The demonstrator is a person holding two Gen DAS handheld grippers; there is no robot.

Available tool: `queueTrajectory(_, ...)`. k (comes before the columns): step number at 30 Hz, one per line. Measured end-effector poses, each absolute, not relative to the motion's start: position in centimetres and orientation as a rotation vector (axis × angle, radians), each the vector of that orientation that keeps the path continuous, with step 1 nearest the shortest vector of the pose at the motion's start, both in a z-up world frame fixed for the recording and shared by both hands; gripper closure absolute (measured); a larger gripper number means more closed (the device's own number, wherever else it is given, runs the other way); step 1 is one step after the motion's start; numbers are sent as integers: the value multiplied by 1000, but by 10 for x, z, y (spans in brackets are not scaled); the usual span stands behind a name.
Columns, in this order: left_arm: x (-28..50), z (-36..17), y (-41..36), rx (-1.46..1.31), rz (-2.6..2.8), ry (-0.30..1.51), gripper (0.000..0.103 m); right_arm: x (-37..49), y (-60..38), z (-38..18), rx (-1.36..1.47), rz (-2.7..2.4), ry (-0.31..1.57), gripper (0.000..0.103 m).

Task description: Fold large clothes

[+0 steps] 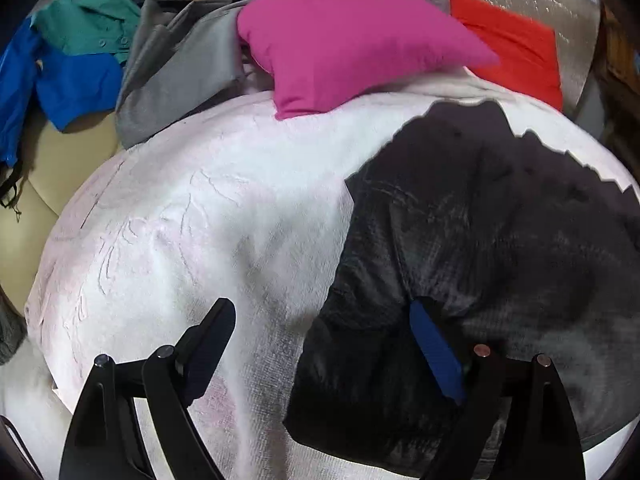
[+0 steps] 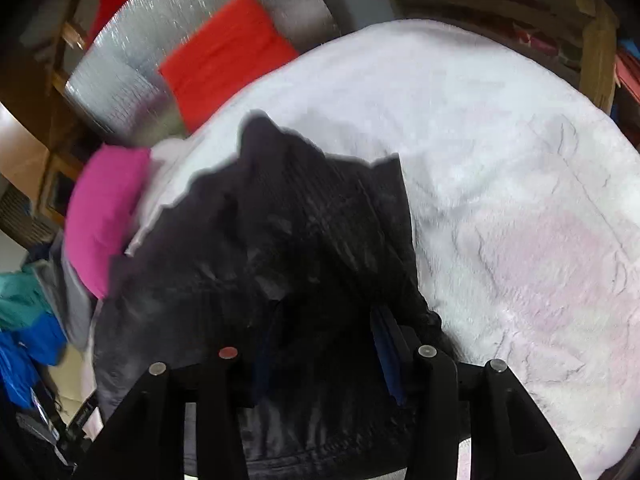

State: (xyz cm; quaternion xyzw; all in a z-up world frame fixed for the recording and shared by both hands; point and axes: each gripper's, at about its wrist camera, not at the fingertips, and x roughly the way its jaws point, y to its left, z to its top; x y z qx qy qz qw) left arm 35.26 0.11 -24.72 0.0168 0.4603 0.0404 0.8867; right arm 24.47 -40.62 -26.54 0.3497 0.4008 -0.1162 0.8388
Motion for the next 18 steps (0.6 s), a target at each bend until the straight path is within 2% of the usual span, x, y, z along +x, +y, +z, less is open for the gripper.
queueTrajectory(5,341,-234,-5,88,91,908,14,221,-402,-253,779,-225,792,54)
queueTrajectory(18,301,-194,-28,140,-8,732,14,201,-343,-229,591,-26,784,52)
